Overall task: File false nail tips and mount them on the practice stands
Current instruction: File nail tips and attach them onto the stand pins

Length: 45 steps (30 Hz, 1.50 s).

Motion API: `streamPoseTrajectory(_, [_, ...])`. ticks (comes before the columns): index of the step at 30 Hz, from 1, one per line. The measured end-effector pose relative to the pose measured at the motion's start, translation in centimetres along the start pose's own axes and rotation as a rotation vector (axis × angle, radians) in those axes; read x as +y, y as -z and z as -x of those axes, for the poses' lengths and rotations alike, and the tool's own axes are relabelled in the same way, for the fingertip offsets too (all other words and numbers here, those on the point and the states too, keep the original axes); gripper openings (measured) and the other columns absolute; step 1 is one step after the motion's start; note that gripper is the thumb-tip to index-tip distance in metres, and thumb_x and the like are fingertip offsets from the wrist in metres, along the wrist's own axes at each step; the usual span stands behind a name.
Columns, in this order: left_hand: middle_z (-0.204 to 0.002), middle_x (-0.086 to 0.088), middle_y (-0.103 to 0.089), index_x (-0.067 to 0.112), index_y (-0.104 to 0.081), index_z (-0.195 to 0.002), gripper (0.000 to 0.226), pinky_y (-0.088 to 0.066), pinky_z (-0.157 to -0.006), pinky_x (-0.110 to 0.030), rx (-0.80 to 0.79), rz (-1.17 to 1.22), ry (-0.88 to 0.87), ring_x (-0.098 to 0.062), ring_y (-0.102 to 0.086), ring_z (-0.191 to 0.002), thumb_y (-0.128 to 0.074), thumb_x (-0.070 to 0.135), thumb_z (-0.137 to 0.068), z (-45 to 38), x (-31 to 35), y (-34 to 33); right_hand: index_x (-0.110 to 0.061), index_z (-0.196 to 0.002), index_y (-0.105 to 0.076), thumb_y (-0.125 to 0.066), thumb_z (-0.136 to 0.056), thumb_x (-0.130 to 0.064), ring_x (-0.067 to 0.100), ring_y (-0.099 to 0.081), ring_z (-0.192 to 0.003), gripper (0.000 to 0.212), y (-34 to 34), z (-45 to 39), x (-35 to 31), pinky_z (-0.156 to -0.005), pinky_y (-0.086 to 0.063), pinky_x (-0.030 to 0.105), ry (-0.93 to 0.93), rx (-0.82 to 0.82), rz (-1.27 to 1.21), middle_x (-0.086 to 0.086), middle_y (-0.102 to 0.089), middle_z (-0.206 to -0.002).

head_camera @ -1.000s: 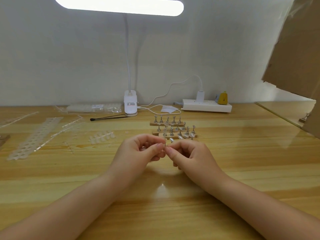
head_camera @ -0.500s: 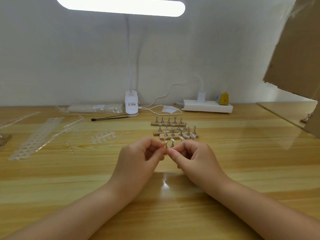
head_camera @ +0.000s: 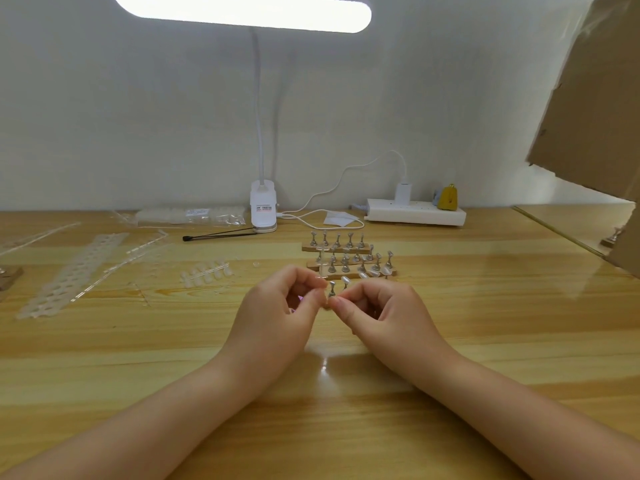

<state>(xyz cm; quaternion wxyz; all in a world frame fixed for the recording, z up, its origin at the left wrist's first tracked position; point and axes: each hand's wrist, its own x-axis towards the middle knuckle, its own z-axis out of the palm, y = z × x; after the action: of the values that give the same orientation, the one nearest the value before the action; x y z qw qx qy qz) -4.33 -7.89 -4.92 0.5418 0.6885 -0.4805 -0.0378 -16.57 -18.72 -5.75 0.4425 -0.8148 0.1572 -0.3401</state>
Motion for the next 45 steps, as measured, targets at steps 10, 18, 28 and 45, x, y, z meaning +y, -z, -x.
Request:
streamPoseTrajectory(10, [-0.072, 0.006, -0.064, 0.015, -0.067, -0.084, 0.007, -0.045, -0.063, -0.036, 0.075, -0.594, -0.405, -0.022, -0.052, -0.069, -0.062, 0.011, -0.080, 0.4, 0.6, 0.3, -0.016, -0.080, -0.072, -0.070, -0.087, -0.020, 0.017, -0.051, -0.056, 0.008, -0.2, 0.2, 0.0, -0.052, -0.036, 0.020, 0.182, 0.012, 0.301, 0.000, -0.059, -0.058])
streamPoseTrajectory(18, [-0.072, 0.004, -0.066, 0.015, -0.068, -0.085, 0.019, -0.046, -0.065, -0.038, 0.074, -0.659, -0.344, -0.027, -0.056, -0.070, -0.077, 0.004, -0.072, 0.4, 1.0, 0.2, -0.014, -0.082, -0.073, -0.069, -0.087, -0.020, 0.016, -0.052, -0.057, 0.009, -0.3, 0.3, -0.4, -0.055, -0.043, 0.032, 0.200, 0.000, 0.326, 0.002, -0.062, -0.061])
streamPoseTrajectory(28, [-0.068, 0.002, -0.065, 0.014, -0.070, -0.082, 0.018, -0.045, -0.061, -0.037, 0.142, -0.801, -0.447, -0.027, -0.056, -0.064, -0.070, 0.002, -0.069, 0.1, 0.6, 0.2, -0.012, -0.079, -0.071, -0.068, -0.087, -0.017, 0.015, -0.051, -0.058, 0.009, -0.5, 0.4, -0.6, -0.056, -0.043, 0.030, 0.205, 0.022, 0.393, 0.000, -0.060, -0.061])
streamPoseTrajectory(45, [-0.114, -0.002, -0.058, 0.020, -0.067, -0.118, 0.032, -0.034, -0.089, -0.038, 0.085, -0.898, -0.129, -0.026, -0.052, -0.104, -0.054, 0.033, -0.092, -2.1, -3.4, 1.8, -0.024, -0.074, -0.072, -0.074, -0.083, -0.026, 0.003, -0.055, -0.055, 0.009, 0.6, -0.6, 0.4, -0.061, -0.051, 0.018, -0.176, 0.098, -0.032, 0.001, -0.065, -0.060])
